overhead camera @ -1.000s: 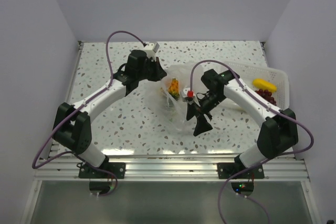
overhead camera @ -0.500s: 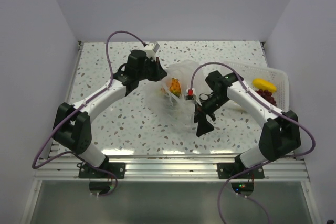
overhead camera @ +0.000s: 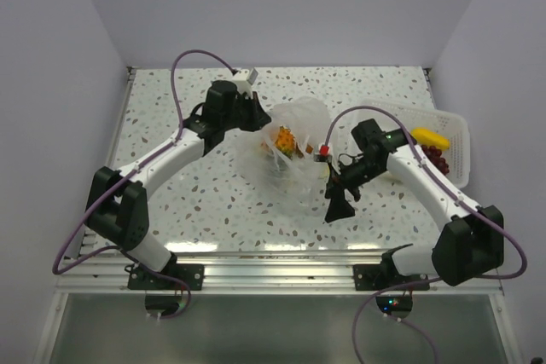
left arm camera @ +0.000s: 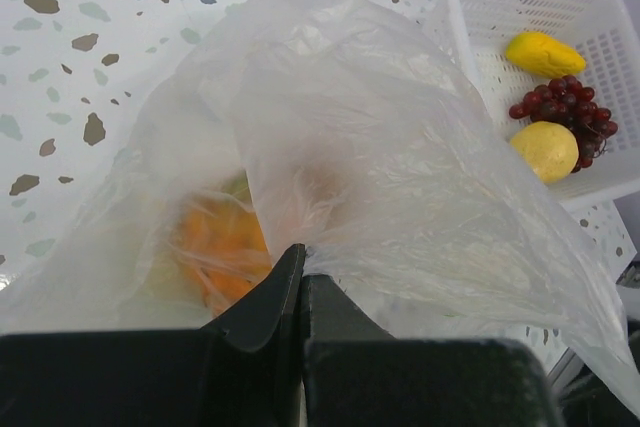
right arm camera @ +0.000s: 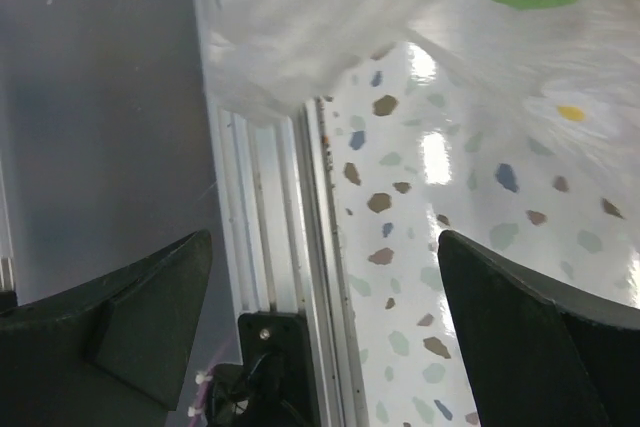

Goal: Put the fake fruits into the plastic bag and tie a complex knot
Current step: Pick up the fake fruit from the bin.

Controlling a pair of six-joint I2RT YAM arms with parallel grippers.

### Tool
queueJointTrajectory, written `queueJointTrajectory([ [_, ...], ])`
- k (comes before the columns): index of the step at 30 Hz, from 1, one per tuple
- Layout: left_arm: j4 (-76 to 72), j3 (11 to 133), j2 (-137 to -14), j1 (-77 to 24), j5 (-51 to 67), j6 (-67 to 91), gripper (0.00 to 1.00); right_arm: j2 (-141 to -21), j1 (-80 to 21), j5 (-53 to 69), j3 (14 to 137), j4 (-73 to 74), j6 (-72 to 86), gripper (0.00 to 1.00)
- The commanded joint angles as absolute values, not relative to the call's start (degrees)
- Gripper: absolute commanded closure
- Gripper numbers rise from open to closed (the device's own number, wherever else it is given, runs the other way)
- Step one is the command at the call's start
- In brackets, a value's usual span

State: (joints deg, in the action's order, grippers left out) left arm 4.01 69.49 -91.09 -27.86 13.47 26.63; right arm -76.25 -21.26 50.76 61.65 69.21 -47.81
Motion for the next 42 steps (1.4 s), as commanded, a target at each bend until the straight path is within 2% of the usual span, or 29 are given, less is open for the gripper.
queueJointTrajectory([
  [1,1.1,69.3,-89.4,-26.5,13.6,27.9,1.0,-78.0,-14.8,53.3,64.3,66.3,-45.0,0.01],
  [7,1.0,66.5,-87.6,-26.3,14.2,28.7,1.0,-79.4,-12.0,46.2,65.9,36.4,-22.9,0.01],
  [10,0.9,66.4,-86.9,-25.7,13.9,28.7,1.0,-82.8,-12.0,40.8,69.3,27.4,-15.6,0.02],
  [14,1.1,66.5,-86.7,-24.0,13.4,29.9,1.0,-88.6,-12.0,37.4,75.7,23.9,-16.3,0.02],
  [16,1.0,66.5,-86.9,-23.0,13.8,31.2,1.0,-92.9,-12.0,43.3,81.0,28.4,-19.9,0.02],
  [18,1.0,67.0,-87.1,-22.7,13.7,31.5,1.0,-96.8,-12.1,47.2,86.6,40.6,-25.4,0.02],
  [19,1.0,67.1,-87.2,-22.6,13.6,31.3,1.0,-98.0,-12.1,52.8,88.2,45.8,-33.4,0.02],
  [23,1.0,66.6,-87.4,-22.6,14.2,31.7,1.0,-102.4,-13.7,56.3,91.1,73.7,-52.9,0.02],
  [26,1.0,66.1,-87.6,-22.6,14.2,32.0,1.0,-103.7,-13.9,56.3,89.6,83.8,-65.0,0.01],
  [33,0.9,66.9,-87.6,-22.6,13.5,31.9,1.0,-99.3,-13.1,50.3,82.4,84.6,-70.7,0.01],
  [42,0.9,65.9,-86.9,-22.5,12.7,32.0,1.0,-94.7,-6.2,46.3,82.1,91.0,-77.0,0.02],
])
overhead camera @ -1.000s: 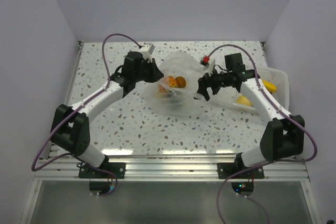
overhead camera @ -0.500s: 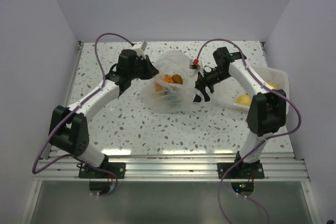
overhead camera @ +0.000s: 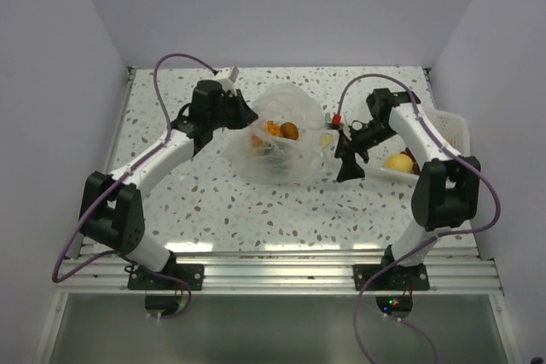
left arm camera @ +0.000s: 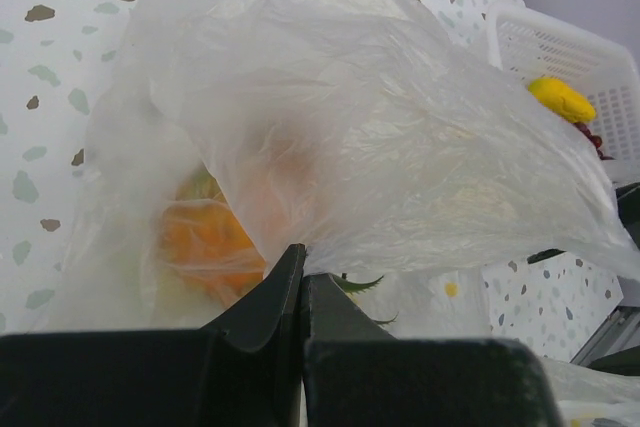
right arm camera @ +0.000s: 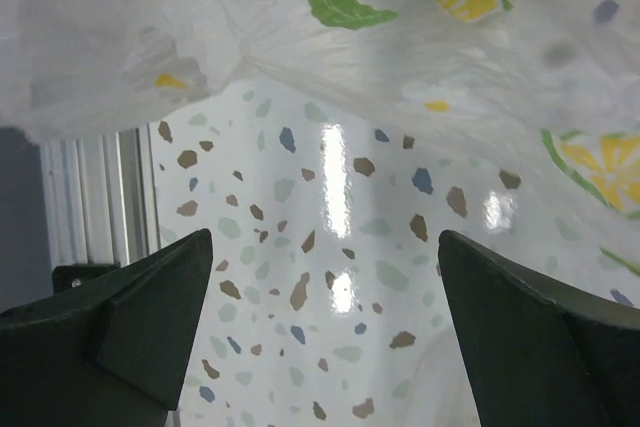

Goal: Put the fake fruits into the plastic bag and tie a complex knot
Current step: Pick up the fake fruit from the bin.

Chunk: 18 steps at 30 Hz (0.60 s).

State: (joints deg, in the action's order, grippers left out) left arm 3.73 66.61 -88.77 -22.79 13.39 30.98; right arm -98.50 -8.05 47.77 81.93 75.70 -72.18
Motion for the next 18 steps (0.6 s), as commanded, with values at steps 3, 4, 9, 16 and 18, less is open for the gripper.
queueJointTrajectory([
  [3,0.9,65.8,-87.1,-22.4,12.8,32.3,1.0,-91.7,-5.8,44.7,80.5,91.0,-79.2,0.02],
  [4,1.0,65.8,-87.3,-22.4,13.4,32.4,1.0,-91.1,-5.9,44.2,80.2,90.9,-79.4,0.02],
  [9,-1.2,65.9,-87.6,-22.4,14.2,32.7,1.0,-89.7,-5.8,44.4,79.3,90.3,-78.7,0.03],
  [16,-2.1,63.5,-85.9,-22.1,15.5,32.8,1.0,-83.2,-0.3,52.6,77.0,58.1,-34.1,0.05],
  [18,-2.7,62.6,-85.7,-22.2,16.3,32.8,1.0,-77.9,-1.7,48.6,70.6,38.9,-19.9,0.07],
])
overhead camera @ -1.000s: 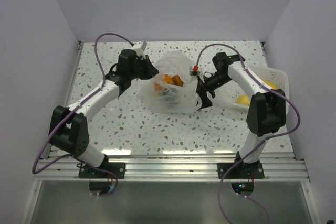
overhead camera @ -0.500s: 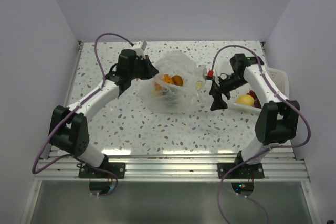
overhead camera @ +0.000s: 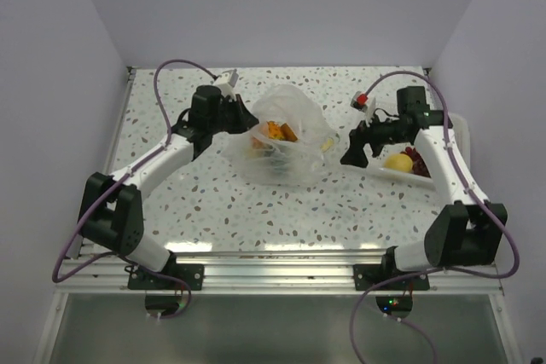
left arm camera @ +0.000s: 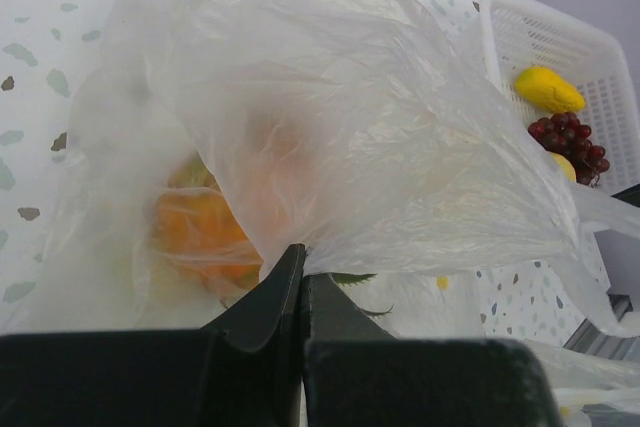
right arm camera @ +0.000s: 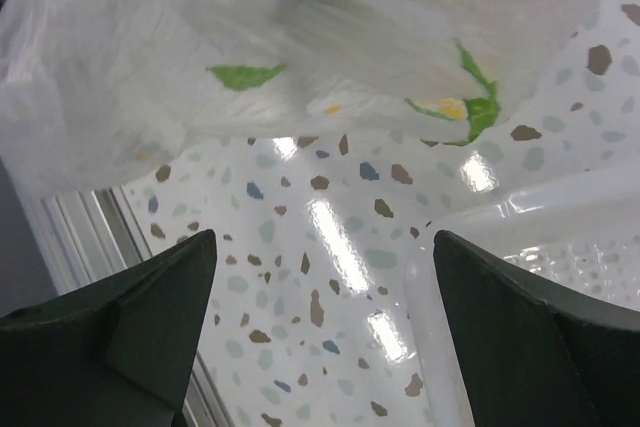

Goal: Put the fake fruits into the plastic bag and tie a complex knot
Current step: Pick up the fake fruit from the bin.

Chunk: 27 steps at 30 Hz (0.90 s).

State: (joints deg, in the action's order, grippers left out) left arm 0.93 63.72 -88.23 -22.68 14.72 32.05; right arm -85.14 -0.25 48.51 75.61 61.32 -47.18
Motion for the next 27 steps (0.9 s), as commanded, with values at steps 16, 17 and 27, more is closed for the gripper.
queueJointTrajectory([
  [16,-0.1,66.1,-83.9,-22.2,26.9,13.3,0.81,-87.8,-12.3,36.7,80.8,21.1,-16.4,0.9],
  [17,3.0,66.9,-83.8,-22.3,28.0,10.1,0.78,-87.5,-12.3,37.2,81.4,20.8,-16.1,0.95],
  [27,0.9,75.7,-84.5,-22.9,35.6,-17.4,0.27,-84.7,-12.2,38.2,81.5,16.9,-9.5,1.0],
])
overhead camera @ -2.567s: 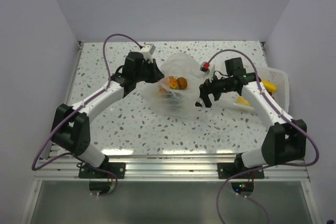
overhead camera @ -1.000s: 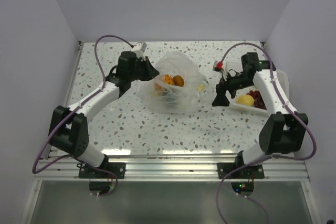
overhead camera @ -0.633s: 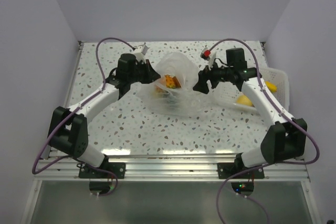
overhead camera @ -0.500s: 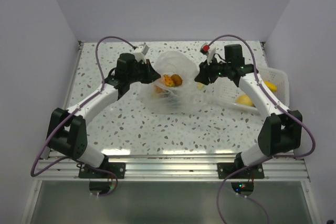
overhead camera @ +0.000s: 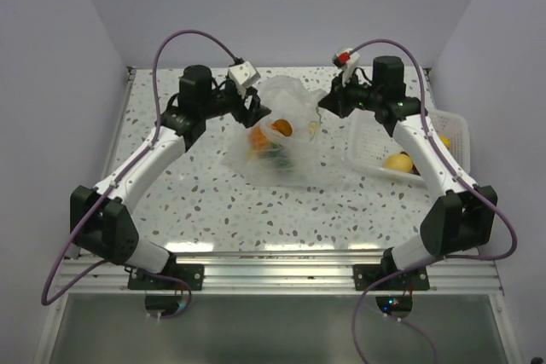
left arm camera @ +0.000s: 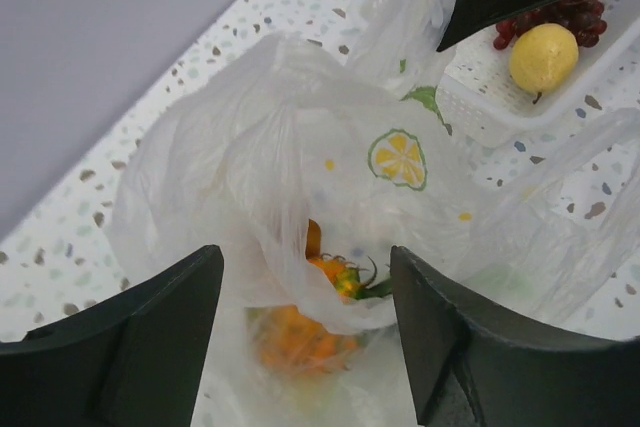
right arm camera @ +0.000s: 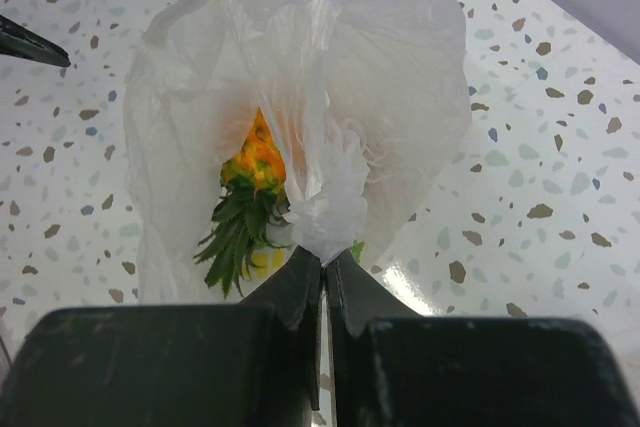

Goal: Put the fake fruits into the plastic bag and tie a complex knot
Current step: Pick up the fake fruit from the bin.

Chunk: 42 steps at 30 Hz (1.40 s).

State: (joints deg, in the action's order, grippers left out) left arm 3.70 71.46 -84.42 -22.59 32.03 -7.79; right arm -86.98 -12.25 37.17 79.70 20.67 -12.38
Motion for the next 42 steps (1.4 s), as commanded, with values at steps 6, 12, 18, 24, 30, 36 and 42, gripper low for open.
queueJointTrajectory([
  [6,-3.7,79.2,-88.5,-29.3,31.2,-24.8,0.24,-85.9,-12.3,39.2,81.7,17.1,-10.3,1.0],
  [12,-6.9,82.6,-94.1,-32.7,29.1,-32.2,0.24,-85.6,-12.3,40.3,81.3,17.5,-10.3,0.99],
  [18,-6.1,84.3,-98.3,-33.5,26.8,-43.6,0.27,-85.3,-12.3,44.0,81.1,18.7,-11.1,0.98],
  [24,-8.4,84.4,-99.8,-34.5,22.7,-45.4,0.6,-85.3,-12.3,50.4,81.7,21.6,-11.7,0.85],
  [30,-11.1,82.4,-98.7,-34.5,23.1,-43.2,1.0,-85.7,-12.1,48.8,81.5,25.6,-14.3,0.9],
  [36,-7.5,79.6,-94.8,-34.5,25.5,-45.4,1.0,-87.7,-11.0,40.9,81.6,19.3,-12.1,1.0],
  [42,-1.8,80.3,-92.8,-34.8,24.5,-45.4,1.0,-91.9,-9.3,37.4,86.2,15.4,-9.0,1.0],
])
